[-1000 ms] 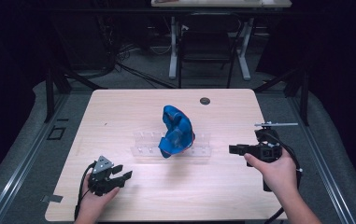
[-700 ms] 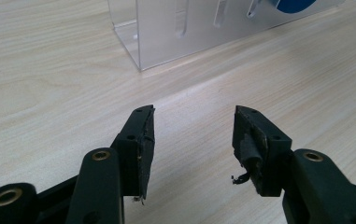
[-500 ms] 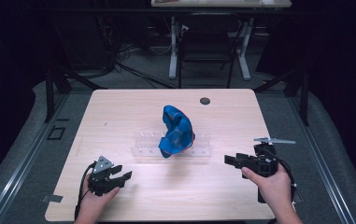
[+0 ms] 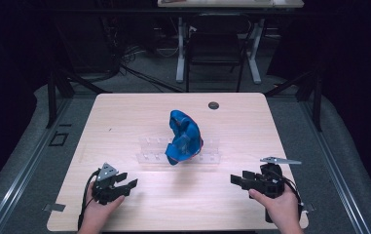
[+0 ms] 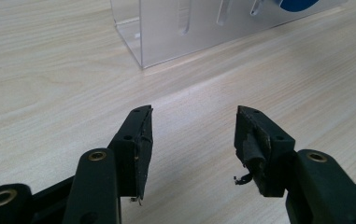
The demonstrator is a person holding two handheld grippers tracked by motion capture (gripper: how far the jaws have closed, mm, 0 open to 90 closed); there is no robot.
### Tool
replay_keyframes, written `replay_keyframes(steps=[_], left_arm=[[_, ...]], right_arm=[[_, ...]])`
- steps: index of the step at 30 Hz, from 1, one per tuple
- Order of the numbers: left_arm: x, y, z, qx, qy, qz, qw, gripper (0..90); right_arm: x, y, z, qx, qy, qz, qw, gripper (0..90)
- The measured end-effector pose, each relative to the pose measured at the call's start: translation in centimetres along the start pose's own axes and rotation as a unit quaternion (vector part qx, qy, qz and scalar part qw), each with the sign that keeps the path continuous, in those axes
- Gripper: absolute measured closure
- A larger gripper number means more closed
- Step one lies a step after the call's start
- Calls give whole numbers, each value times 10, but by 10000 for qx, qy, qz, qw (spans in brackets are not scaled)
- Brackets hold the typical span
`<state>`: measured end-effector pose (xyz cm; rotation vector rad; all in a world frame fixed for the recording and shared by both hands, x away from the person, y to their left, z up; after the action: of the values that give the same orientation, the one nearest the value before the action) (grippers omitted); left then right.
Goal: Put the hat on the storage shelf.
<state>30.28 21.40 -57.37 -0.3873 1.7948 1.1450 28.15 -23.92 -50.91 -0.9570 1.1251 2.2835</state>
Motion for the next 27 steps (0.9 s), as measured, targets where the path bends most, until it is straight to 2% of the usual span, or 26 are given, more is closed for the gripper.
replay_keyframes(steps=[5, 7, 17, 27], left_arm=[[0, 0, 0, -3, -13, -3, 10000, 472], [1, -1, -1, -6, 6, -6, 10000, 472], [1, -1, -1, 4, 0, 5, 10000, 472], [0, -1, -3, 10, -38, -29, 10000, 472]], right_arm=[[11, -5, -3, -75, -67, -58, 9999, 369], [14, -6, -5, -40, -119, -71, 9999, 370], [26, -11, -11, 87, -63, -91, 9999, 369], [32, -10, -18, 154, -51, -416, 9990, 371]])
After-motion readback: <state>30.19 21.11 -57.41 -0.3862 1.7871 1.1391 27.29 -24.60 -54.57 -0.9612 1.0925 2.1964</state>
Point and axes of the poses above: each handheld gripper's, and its own axes: y roughly backward along the jaws, x roughly out of its underside, z roughly to its left, the point moved 2 cm from there along -y, roughly forward along the jaws, and after that the axes turned 7 degrees about -z, right-handed, at the moved point
